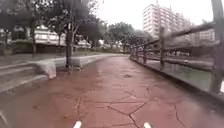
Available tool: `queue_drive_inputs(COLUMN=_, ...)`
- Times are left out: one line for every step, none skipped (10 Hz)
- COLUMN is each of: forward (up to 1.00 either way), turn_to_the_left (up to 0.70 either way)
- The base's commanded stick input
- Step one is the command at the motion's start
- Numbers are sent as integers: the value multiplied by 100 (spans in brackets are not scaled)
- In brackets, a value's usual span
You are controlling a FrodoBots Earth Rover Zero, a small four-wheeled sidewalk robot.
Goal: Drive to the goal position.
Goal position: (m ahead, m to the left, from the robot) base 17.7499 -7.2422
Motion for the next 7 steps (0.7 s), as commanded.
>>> queue_drive_inputs(forward=50, turn_to_the_left=3)
queue_drive_inputs(forward=50, turn_to_the_left=0)
queue_drive_inputs(forward=50, turn_to_the_left=0)
queue_drive_inputs(forward=50, turn_to_the_left=0)
queue_drive_inputs(forward=50, turn_to_the_left=0)
queue_drive_inputs(forward=50, turn_to_the_left=0)
queue_drive_inputs(forward=50, turn_to_the_left=0)
